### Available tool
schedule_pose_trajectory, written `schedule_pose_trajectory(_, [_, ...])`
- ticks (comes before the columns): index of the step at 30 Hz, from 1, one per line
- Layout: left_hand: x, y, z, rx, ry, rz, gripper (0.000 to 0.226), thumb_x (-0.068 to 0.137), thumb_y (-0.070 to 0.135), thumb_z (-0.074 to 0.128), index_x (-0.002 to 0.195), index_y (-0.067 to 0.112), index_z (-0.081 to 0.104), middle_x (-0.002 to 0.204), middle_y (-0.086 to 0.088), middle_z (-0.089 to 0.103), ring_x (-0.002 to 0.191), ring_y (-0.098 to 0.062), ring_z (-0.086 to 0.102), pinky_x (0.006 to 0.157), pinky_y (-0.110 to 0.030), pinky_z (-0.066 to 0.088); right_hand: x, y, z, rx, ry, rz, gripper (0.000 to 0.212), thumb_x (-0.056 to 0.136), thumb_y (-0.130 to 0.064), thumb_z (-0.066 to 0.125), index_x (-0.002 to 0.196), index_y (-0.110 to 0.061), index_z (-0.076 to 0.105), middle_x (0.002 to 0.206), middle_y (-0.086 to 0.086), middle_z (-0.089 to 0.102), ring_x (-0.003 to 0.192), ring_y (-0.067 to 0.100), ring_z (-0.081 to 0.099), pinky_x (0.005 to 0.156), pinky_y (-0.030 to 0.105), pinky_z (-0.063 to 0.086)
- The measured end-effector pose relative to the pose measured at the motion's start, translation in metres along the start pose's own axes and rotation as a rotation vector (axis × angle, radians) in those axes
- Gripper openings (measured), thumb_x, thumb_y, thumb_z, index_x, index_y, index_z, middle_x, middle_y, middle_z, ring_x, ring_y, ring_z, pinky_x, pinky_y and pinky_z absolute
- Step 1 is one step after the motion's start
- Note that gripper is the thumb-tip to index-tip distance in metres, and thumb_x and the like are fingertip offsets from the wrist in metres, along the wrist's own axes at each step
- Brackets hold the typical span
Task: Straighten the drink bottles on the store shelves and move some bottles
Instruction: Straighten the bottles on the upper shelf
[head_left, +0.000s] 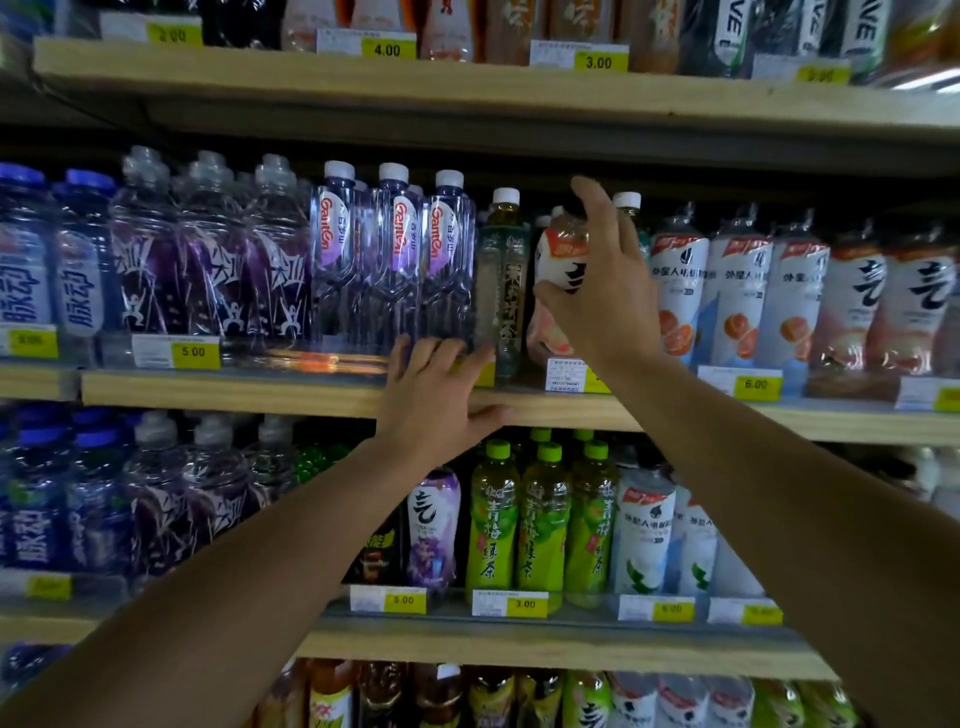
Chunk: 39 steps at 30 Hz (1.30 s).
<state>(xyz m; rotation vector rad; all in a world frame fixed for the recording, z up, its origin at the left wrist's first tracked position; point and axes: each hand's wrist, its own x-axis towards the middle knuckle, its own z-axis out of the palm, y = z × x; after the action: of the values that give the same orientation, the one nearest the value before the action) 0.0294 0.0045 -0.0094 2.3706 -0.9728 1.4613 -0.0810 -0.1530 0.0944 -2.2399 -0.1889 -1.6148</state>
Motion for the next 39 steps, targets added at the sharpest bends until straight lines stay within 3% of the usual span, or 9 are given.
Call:
schedule_pose_trajectory(6, [-0.002, 0.010, -0.007, -0.007, -0.058, -0.054, 0.068, 0.083, 0.065, 0.050, 0.138, 0.024, 0.051, 0.131, -0.006, 0.055, 0.127, -0.034, 0.043, 0.112, -0.063, 0.026, -0.001, -0.009, -0.051, 0.053, 0.045, -0.046, 0.089, 0.080, -0.013, 0.077, 0.152, -0.028, 0.026, 0.150, 0.002, 0.037, 0.128, 0.020, 0.048, 0.092, 0.030, 0.048])
schedule_pose_trajectory(10, [0.001, 0.036, -0.013, -0.033, -0.021, -0.033, 0.068, 0.082, 0.058, 0.063, 0.137, 0.019, 0.053, 0.132, -0.007, 0.056, 0.126, -0.035, 0.044, 0.110, -0.059, 0.029, -0.016, 0.003, -0.087, -0.004, 0.010, -0.017, 0.090, 0.079, -0.016, 0.079, 0.151, -0.030, 0.026, 0.148, 0.000, 0.040, 0.117, 0.006, 0.046, 0.080, 0.014, 0.040])
schedule_pose_trajectory(14, [0.013, 0.080, -0.014, -0.081, -0.018, 0.010, 0.070, 0.083, 0.058, 0.058, 0.141, 0.019, 0.050, 0.136, -0.008, 0.053, 0.127, -0.034, 0.043, 0.110, -0.058, 0.031, -0.034, 0.028, -0.128, -0.020, 0.002, 0.047, 0.090, 0.079, -0.015, 0.079, 0.150, -0.034, 0.026, 0.148, -0.003, 0.041, 0.120, 0.011, 0.050, 0.085, 0.024, 0.045])
schedule_pose_trajectory(18, [0.029, 0.133, -0.010, -0.152, -0.023, 0.035, 0.068, 0.082, 0.058, 0.056, 0.139, 0.021, 0.052, 0.136, -0.006, 0.053, 0.128, -0.033, 0.042, 0.111, -0.057, 0.031, -0.044, 0.065, -0.171, -0.064, 0.015, 0.107, 0.089, 0.082, -0.015, 0.078, 0.150, -0.036, 0.025, 0.149, -0.007, 0.040, 0.113, 0.004, 0.048, 0.073, 0.007, 0.038])
schedule_pose_trajectory(22, [0.046, 0.188, 0.001, -0.123, -0.062, 0.056, 0.074, 0.085, 0.061, 0.049, 0.147, 0.022, 0.043, 0.144, -0.007, 0.048, 0.133, -0.033, 0.039, 0.113, -0.054, 0.029, -0.050, 0.107, -0.215, -0.078, 0.065, 0.144, 0.089, 0.081, -0.015, 0.077, 0.150, -0.036, 0.026, 0.147, -0.008, 0.042, 0.112, 0.004, 0.047, 0.070, 0.005, 0.035])
schedule_pose_trajectory(29, [0.077, 0.280, 0.024, -0.155, -0.017, 0.025, 0.072, 0.084, 0.054, 0.064, 0.146, 0.020, 0.047, 0.147, -0.008, 0.047, 0.136, -0.035, 0.037, 0.113, -0.053, 0.031, -0.041, 0.183, -0.283, -0.066, 0.114, 0.101, 0.090, 0.075, -0.015, 0.080, 0.147, -0.036, 0.031, 0.144, -0.008, 0.047, 0.115, 0.014, 0.055, 0.081, 0.023, 0.049])
schedule_pose_trajectory(34, [0.096, 0.329, 0.042, -0.125, -0.033, -0.001, 0.074, 0.083, 0.055, 0.060, 0.147, 0.019, 0.046, 0.146, -0.011, 0.046, 0.137, -0.036, 0.036, 0.111, -0.057, 0.032, -0.033, 0.228, -0.315, -0.042, 0.095, 0.100, 0.092, 0.075, -0.015, 0.082, 0.147, -0.037, 0.030, 0.142, -0.009, 0.048, 0.101, -0.002, 0.047, 0.074, 0.004, 0.041])
schedule_pose_trajectory(36, [0.101, 0.343, 0.051, -0.122, -0.023, -0.008, 0.074, 0.081, 0.056, 0.057, 0.144, 0.017, 0.049, 0.145, -0.012, 0.048, 0.134, -0.037, 0.038, 0.110, -0.058, 0.034, -0.031, 0.243, -0.324, -0.033, 0.086, 0.103, 0.091, 0.077, -0.015, 0.081, 0.148, -0.037, 0.028, 0.144, -0.008, 0.047, 0.097, -0.006, 0.044, 0.065, -0.005, 0.037])
schedule_pose_trajectory(39, [0.107, 0.361, 0.060, -0.077, -0.034, -0.015, 0.074, 0.082, 0.057, 0.059, 0.145, 0.020, 0.047, 0.147, -0.010, 0.045, 0.134, -0.035, 0.036, 0.109, -0.058, 0.035, -0.027, 0.262, -0.332, -0.015, 0.077, 0.094, 0.091, 0.079, -0.015, 0.079, 0.149, -0.038, 0.026, 0.145, -0.008, 0.045, 0.099, -0.005, 0.045, 0.059, -0.004, 0.038])
